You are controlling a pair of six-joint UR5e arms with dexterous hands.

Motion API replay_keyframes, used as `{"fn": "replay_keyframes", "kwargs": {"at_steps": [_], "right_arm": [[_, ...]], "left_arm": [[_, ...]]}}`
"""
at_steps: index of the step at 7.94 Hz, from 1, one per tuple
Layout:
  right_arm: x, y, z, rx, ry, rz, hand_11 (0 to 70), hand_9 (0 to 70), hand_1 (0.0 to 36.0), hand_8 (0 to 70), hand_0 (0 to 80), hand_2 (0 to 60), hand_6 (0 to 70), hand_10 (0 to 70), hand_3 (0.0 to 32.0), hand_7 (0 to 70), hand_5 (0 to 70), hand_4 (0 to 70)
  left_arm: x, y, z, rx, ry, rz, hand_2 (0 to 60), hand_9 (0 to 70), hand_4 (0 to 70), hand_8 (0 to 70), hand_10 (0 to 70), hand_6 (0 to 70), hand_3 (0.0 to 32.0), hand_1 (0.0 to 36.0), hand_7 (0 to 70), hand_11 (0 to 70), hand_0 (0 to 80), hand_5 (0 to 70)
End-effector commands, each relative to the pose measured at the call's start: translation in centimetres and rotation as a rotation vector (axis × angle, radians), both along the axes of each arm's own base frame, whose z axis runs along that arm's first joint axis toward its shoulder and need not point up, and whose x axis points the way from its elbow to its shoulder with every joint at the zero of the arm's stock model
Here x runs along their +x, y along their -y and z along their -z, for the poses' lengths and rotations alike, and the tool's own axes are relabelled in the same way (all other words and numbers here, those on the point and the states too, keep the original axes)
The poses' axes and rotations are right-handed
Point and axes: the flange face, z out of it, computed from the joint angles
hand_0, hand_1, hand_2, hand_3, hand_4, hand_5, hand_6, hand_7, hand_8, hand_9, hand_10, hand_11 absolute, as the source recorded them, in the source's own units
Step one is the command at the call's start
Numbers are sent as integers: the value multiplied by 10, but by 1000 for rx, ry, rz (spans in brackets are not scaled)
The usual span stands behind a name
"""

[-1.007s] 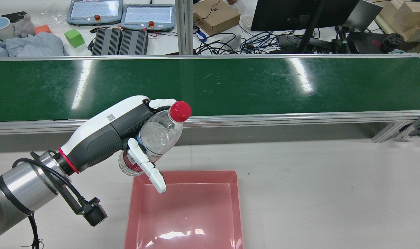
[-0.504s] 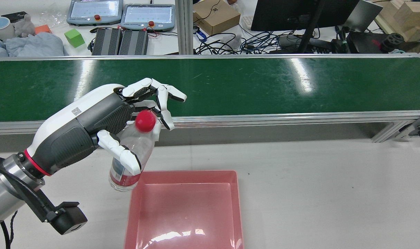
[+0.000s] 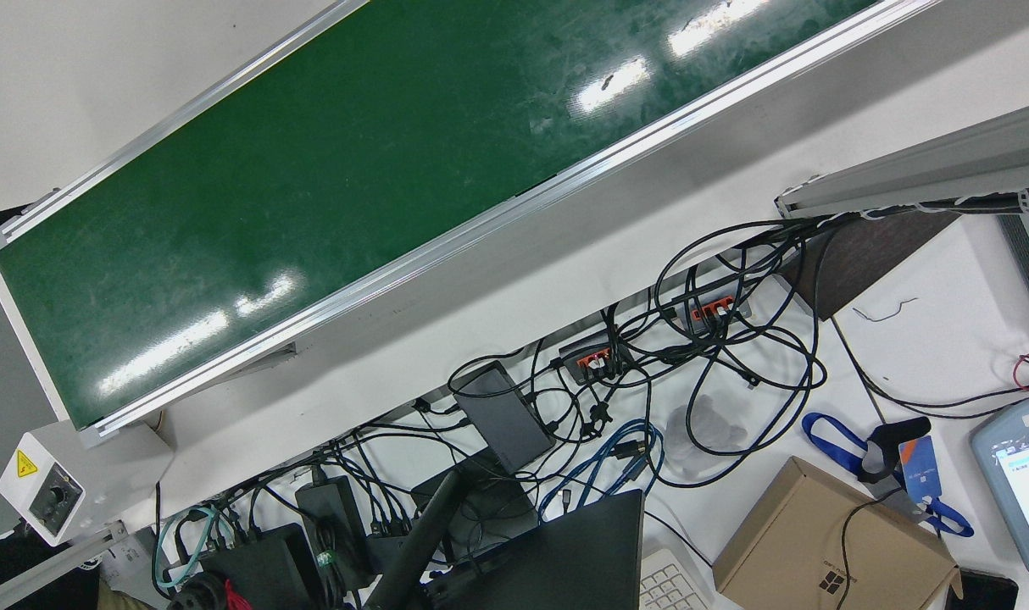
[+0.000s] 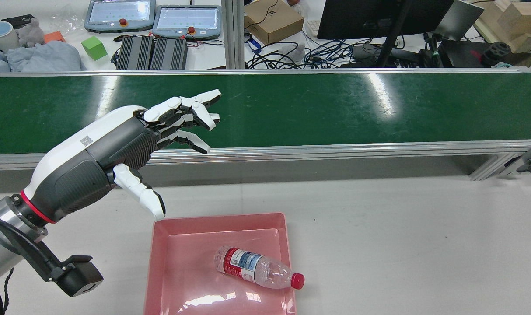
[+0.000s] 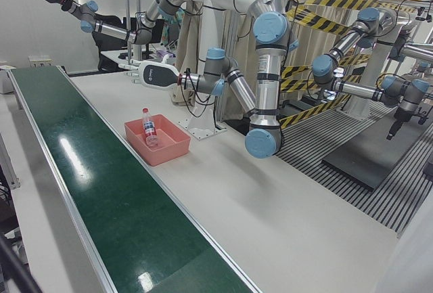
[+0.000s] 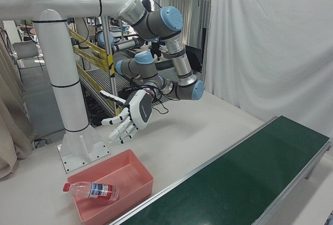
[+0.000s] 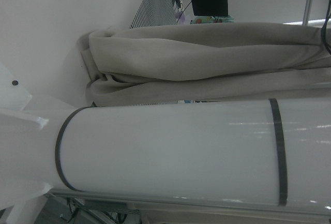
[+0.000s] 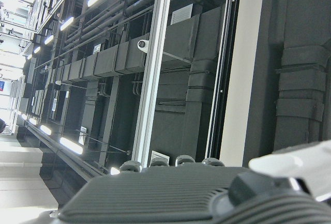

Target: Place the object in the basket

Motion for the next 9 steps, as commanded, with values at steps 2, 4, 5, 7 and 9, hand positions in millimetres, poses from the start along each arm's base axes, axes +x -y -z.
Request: {"fn": "replay_keyframes", "kwargs": {"at_steps": [2, 4, 5, 7, 9], "right_arm": [[0, 0, -1, -1, 0, 0, 0, 0, 0, 0, 0, 0, 0, 0, 0, 0, 0, 0], [0, 0, -1, -1, 0, 0, 0, 0, 0, 0, 0, 0, 0, 0, 0, 0, 0, 0], [0, 0, 0, 1, 0, 0, 0, 0, 0, 0, 0, 0, 0, 0, 0, 0, 0, 0], [0, 0, -1, -1, 0, 0, 0, 0, 0, 0, 0, 0, 0, 0, 0, 0, 0, 0], [0, 0, -1, -1, 0, 0, 0, 0, 0, 0, 0, 0, 0, 0, 0, 0, 0, 0]], "left_arm": [[4, -5, -4, -17, 25, -20, 0, 115, 67, 133, 144, 75, 122, 0, 35, 203, 394, 401], [5, -6, -5, -24, 35, -28, 0, 97, 43, 125, 127, 66, 120, 0, 39, 177, 347, 356], [7, -6, -5, -23, 38, -30, 0, 95, 41, 122, 118, 64, 116, 0, 42, 163, 317, 355], [7, -5, -5, -21, 48, -35, 0, 91, 21, 108, 98, 55, 126, 0, 41, 136, 285, 342], [8, -5, -6, -23, 50, -38, 0, 95, 10, 100, 85, 50, 116, 0, 37, 116, 258, 346]]}}
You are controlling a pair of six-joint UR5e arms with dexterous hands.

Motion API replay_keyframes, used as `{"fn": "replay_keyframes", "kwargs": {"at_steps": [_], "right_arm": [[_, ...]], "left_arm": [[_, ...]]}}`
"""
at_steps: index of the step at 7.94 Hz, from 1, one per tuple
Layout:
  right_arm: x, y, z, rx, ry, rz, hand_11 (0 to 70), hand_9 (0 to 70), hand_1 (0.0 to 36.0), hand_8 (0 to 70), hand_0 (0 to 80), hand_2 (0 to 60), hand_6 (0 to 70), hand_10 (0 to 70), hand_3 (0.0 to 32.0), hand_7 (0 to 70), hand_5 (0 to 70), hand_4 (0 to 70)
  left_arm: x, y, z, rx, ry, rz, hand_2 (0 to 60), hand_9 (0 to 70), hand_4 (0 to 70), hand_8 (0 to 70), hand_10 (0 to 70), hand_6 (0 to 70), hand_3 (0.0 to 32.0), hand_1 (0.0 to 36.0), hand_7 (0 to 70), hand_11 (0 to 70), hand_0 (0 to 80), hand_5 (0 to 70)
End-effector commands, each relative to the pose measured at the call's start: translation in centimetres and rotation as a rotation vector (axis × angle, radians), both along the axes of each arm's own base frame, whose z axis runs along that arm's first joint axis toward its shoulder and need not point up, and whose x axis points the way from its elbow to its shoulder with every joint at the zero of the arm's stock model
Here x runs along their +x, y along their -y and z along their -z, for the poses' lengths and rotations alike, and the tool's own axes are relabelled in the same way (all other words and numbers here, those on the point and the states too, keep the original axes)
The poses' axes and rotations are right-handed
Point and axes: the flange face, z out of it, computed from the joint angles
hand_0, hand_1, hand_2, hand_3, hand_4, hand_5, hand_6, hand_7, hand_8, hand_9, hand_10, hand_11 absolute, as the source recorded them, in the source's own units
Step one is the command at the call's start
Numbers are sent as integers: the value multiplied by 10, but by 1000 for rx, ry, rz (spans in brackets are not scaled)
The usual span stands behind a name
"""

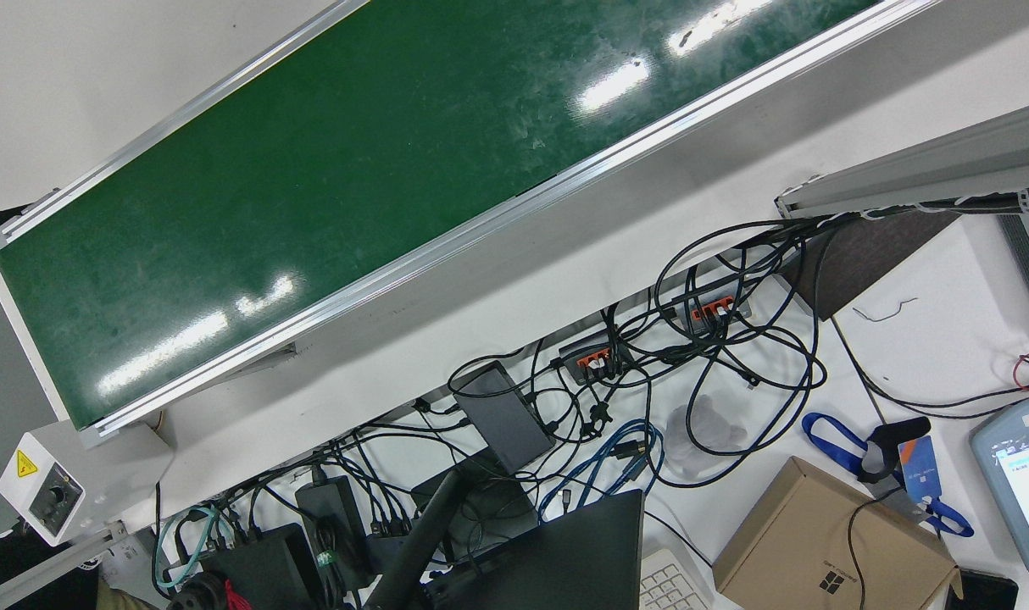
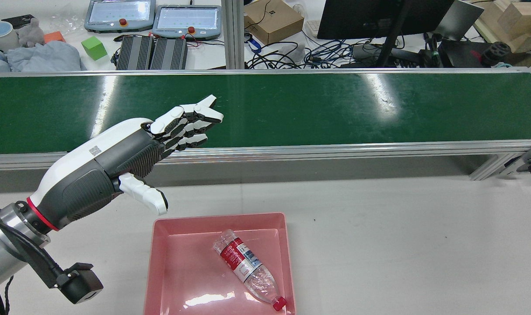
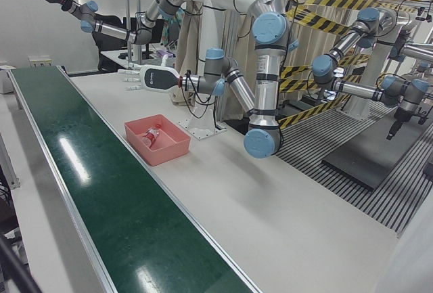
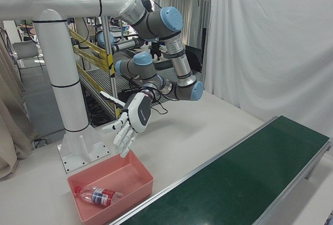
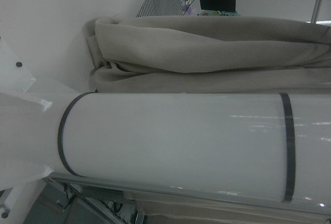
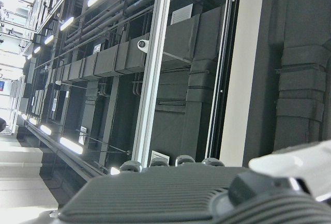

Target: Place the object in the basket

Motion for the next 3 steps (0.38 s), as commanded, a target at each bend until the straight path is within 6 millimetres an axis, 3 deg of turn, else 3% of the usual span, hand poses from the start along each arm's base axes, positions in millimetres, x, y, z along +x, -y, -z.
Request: {"fn": "replay_keyframes", "kwargs": {"at_steps": [1, 3], "right_arm": [[0, -1, -1, -1, 0, -2, 0, 0, 0, 0, 0, 0, 0, 0, 0, 0, 0, 0], [3, -3, 0, 1, 0, -6, 0, 0, 0, 0, 0, 0, 0, 0, 0, 0, 0, 0]], "left_arm": [[2, 0, -1, -7, 2, -10, 0, 97, 11, 102, 80, 51, 114, 0, 37, 109, 248, 350], [3, 1, -1, -10, 2, -12, 0, 96, 16, 97, 70, 47, 112, 0, 36, 95, 250, 353]]}}
